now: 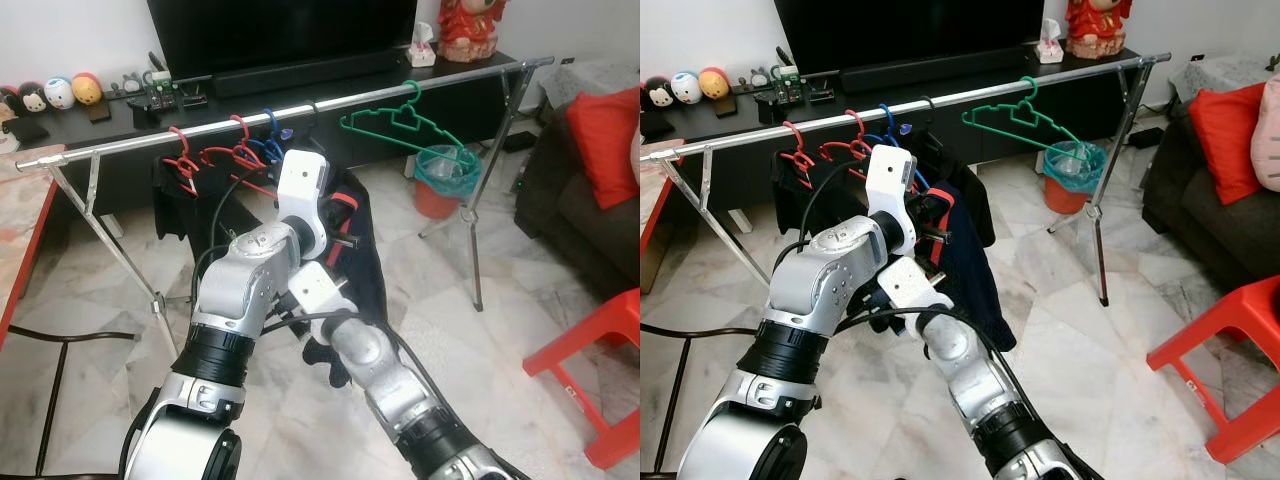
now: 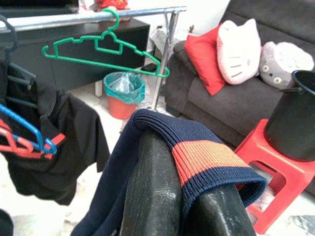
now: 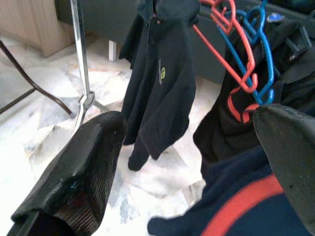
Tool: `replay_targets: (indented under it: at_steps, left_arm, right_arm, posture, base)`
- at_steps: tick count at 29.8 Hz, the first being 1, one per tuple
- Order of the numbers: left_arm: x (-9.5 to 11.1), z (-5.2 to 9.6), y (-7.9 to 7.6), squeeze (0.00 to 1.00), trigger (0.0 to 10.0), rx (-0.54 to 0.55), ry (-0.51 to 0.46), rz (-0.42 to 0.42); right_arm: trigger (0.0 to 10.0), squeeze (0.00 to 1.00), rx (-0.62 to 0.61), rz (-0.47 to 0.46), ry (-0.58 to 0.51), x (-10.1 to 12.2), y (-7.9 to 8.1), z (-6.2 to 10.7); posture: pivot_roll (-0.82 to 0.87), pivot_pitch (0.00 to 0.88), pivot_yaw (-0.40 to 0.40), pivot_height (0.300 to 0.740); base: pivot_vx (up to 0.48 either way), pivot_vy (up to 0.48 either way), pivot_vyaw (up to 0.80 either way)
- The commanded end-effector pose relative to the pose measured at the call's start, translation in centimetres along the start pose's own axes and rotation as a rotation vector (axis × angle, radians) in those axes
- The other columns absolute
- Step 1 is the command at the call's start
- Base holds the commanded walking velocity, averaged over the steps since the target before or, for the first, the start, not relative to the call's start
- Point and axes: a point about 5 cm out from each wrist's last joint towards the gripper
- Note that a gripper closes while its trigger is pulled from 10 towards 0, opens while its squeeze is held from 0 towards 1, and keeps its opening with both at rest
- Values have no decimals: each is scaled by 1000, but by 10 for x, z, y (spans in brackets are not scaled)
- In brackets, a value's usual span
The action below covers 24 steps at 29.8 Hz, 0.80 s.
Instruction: Hang hanger
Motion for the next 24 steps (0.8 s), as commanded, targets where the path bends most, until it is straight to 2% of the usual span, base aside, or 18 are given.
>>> replay_targets:
  at_steps: [1, 7, 12, 24]
  left_arm:
    - [8, 3, -2, 0, 10000, -26, -36, -8]
    - [4, 5, 3, 0, 10000, -25, -21, -14]
    - [-6, 4, 13, 0, 10000, 45, 21, -20]
    - [-24, 2, 32, 0, 10000, 177, 110, -40]
  right_arm:
    - [10000, 0, -3, 7, -25, 7, 3, -3]
    - [10000, 0, -141, 23, 16, 3, -12, -2]
    - [10000, 0, -191, 5, 48, -3, -17, 3]
    - [10000, 0, -92, 56, 20, 7, -1, 11]
  posture:
    - [82, 3, 45, 740]
    - [74, 6, 48, 740]
    - [68, 6, 52, 740]
    - [55, 6, 57, 740]
  base:
    - [0, 0, 0]
    - [0, 0, 0]
    - [0, 0, 0]
    - [0, 0, 0]
Point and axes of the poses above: a point about 5 cm out from each wrist's last joint towards the gripper, its own z axis pointing back from the gripper into the wrist, its own x axis along the axis of the wrist's last joint, y = z × x, and after that the axes turned 4 degrees about -z, right-handed
